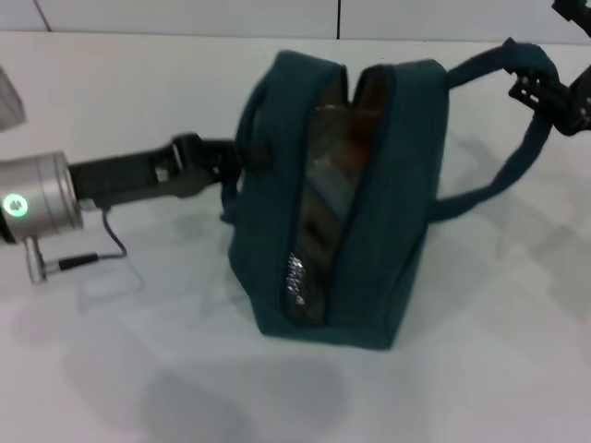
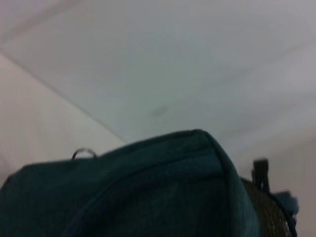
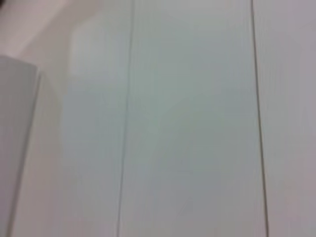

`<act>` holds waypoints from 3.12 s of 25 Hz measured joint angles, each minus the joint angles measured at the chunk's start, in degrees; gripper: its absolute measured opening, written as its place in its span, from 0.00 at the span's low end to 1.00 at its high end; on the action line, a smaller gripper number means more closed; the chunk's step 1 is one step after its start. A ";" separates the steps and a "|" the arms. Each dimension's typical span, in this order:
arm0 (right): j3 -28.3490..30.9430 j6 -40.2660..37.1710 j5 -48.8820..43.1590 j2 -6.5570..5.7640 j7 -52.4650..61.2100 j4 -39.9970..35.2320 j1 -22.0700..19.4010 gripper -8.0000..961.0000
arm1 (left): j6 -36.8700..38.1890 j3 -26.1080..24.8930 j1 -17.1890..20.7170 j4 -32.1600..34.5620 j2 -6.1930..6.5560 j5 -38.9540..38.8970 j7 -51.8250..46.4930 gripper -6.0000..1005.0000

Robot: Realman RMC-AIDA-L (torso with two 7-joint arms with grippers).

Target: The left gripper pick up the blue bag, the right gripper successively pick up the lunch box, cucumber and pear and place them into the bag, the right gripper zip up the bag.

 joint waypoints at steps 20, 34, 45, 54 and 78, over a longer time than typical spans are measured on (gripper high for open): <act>0.20 -1.02 0.28 -0.13 -0.56 3.31 -2.49 0.92 | -0.52 0.21 0.73 -1.17 0.04 -0.56 1.82 0.08; -0.75 -0.56 -2.59 -0.44 -0.03 3.92 -2.21 0.92 | -2.57 -0.96 0.42 -1.84 -0.39 -0.74 1.18 0.08; -0.83 -0.45 -3.63 -0.40 0.17 5.48 -1.60 0.92 | -2.36 -0.96 0.57 -3.24 -0.69 -0.85 1.21 0.08; -0.99 -2.51 -5.20 -0.53 4.30 6.03 -1.62 0.92 | -2.14 0.74 -1.42 -2.96 -0.28 1.67 1.22 0.08; 6.97 3.36 -7.33 -2.66 9.49 3.78 8.40 0.92 | -1.95 16.30 -10.28 3.49 6.47 3.59 2.17 0.08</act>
